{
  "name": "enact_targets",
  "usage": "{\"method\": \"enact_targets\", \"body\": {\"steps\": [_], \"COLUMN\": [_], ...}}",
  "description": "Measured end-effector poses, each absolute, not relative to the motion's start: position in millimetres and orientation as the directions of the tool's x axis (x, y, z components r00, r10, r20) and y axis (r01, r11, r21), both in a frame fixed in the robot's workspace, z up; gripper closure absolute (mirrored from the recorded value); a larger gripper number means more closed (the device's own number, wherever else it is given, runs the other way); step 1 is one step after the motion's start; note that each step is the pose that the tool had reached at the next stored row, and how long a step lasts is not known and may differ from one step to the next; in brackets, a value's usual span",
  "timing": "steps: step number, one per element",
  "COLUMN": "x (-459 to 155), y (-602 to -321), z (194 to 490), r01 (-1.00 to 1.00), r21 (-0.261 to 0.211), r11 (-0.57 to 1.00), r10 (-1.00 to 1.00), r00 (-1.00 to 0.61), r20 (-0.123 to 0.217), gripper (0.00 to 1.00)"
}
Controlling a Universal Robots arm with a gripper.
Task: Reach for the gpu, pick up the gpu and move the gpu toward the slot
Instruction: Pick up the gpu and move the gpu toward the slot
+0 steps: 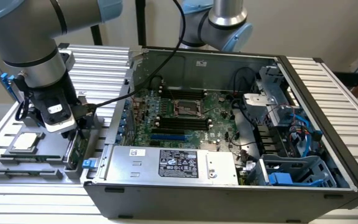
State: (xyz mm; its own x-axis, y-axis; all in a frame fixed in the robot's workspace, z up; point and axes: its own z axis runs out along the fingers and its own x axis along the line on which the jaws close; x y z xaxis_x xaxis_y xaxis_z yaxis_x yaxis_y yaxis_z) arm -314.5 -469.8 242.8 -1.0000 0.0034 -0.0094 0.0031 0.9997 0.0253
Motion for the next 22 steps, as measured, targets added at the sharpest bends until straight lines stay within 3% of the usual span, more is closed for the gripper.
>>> {"method": "enact_targets", "body": {"steps": [22], "x": [-314.1], "y": [-469.8], "z": [241.4], "r01": [0.027], "r21": [0.029], "r11": [0.999], "r10": [0.028], "r00": [-1.000], "r20": [-0.014], "gripper": [0.52]}}
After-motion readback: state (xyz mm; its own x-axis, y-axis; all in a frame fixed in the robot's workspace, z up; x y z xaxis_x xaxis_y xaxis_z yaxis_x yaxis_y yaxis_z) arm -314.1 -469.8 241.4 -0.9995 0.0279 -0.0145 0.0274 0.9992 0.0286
